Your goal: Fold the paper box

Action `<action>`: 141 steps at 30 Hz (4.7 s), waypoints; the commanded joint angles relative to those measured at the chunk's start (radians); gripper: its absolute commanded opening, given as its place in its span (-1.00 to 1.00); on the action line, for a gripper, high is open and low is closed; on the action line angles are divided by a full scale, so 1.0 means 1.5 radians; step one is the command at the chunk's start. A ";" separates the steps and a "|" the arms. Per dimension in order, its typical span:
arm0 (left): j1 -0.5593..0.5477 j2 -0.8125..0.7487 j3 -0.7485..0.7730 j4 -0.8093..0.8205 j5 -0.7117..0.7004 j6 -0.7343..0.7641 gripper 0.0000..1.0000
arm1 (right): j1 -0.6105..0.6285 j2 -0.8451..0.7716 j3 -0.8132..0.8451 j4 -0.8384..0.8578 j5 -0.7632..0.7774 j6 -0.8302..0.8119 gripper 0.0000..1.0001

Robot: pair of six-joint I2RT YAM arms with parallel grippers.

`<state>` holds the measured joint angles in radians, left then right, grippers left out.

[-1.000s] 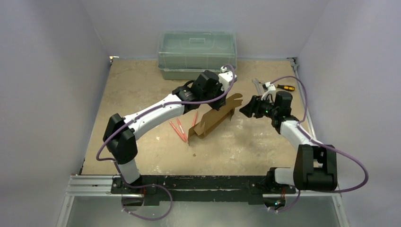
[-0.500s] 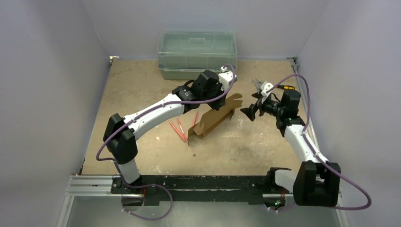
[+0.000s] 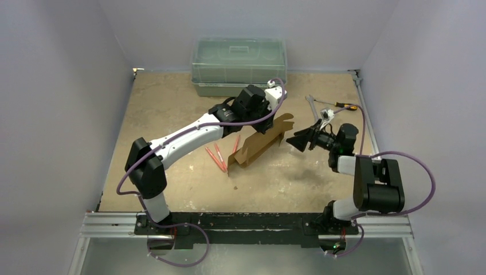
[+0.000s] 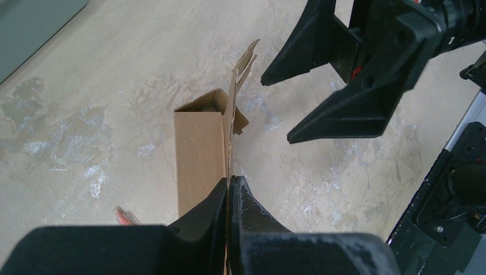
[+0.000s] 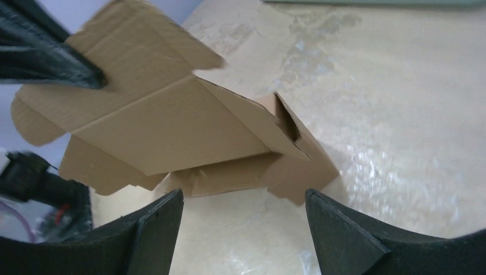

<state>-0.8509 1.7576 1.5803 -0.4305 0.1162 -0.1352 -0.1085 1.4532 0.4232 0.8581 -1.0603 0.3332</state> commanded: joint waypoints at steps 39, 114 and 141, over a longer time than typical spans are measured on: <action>0.008 0.022 -0.013 0.021 0.054 -0.022 -1.00 | 0.109 0.257 0.103 0.133 0.105 0.385 -0.99; 0.119 0.070 -0.017 0.090 0.301 -0.096 -1.00 | -0.113 0.192 0.481 -1.483 -0.244 -1.835 0.98; 0.118 0.073 -0.012 0.085 0.317 -0.115 -1.00 | -0.337 0.040 0.266 -1.078 -0.128 -1.326 0.98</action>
<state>-0.6788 1.8767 1.5467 -0.3294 0.5606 -0.2955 -0.5350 1.4113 0.8288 -0.6617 -1.1576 -1.5185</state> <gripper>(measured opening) 0.009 0.987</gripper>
